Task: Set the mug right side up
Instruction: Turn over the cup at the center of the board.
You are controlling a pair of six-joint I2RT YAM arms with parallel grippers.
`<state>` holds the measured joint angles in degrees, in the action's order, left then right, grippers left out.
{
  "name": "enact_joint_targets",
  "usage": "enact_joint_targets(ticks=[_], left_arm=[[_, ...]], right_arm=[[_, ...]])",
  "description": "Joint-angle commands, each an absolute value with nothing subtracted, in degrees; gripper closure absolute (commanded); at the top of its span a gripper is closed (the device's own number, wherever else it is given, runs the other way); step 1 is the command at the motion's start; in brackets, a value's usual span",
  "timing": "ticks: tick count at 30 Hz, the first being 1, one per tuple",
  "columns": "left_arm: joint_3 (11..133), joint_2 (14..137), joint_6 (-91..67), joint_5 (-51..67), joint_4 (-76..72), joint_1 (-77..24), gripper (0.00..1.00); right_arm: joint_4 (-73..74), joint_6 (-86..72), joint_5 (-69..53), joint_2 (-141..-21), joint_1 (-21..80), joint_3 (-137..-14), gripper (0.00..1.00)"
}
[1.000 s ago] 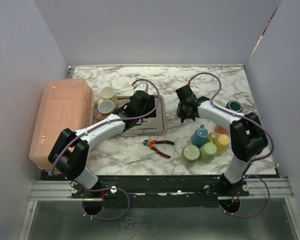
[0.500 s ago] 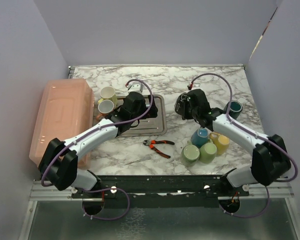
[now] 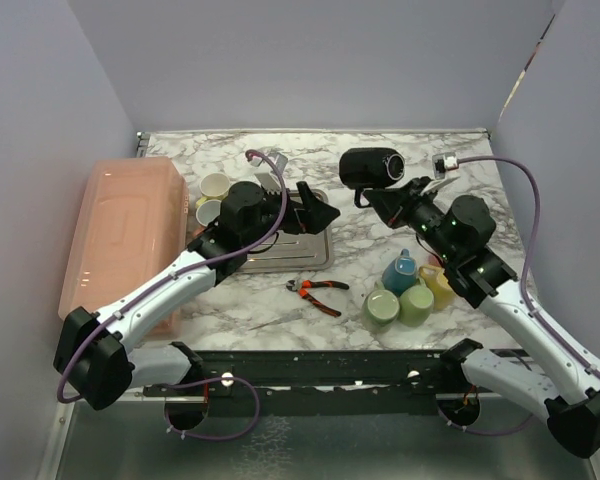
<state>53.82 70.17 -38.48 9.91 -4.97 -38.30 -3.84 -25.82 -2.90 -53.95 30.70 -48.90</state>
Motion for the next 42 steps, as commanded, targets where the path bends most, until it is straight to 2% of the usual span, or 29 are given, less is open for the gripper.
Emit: enact_joint_targets(ticks=[1,7,9,11,13,16,35,42], left_arm=[[52.68,69.23,-45.01,22.20,-16.90,-39.50,0.01],[50.38,68.09,-51.63,25.21,-29.11,-42.02,0.03],[49.67,67.77,-53.59,24.99,-32.19,-42.77,0.07],[49.35,67.82,-57.32,23.29,-34.49,-43.57,0.14],[49.87,68.98,-62.39,21.26,-37.08,-44.65,0.27],[50.96,69.97,-65.63,20.65,-40.99,-46.44,0.34],[47.97,72.61,-71.29,16.27,-59.86,-50.00,0.58],[48.81,72.95,-71.03,15.96,-60.86,-49.95,0.60]], right_arm=[[-18.09,-32.32,-12.14,-49.01,30.94,-47.54,0.99],[-24.18,-39.10,-16.75,-45.98,30.96,-45.75,0.99],[-25.94,-41.04,-17.74,-45.17,30.94,-45.11,0.99],[-27.91,-43.08,-18.88,-44.29,30.94,-44.26,0.99],[-29.01,-44.66,-19.62,-43.68,30.98,-43.88,0.99],[-30.23,-46.67,-20.24,-42.82,30.94,-43.39,0.99],[-38.30,-53.56,-21.35,-40.66,30.94,-38.00,0.99],[-39.42,-53.72,-22.48,-39.78,30.97,-37.28,0.99]])
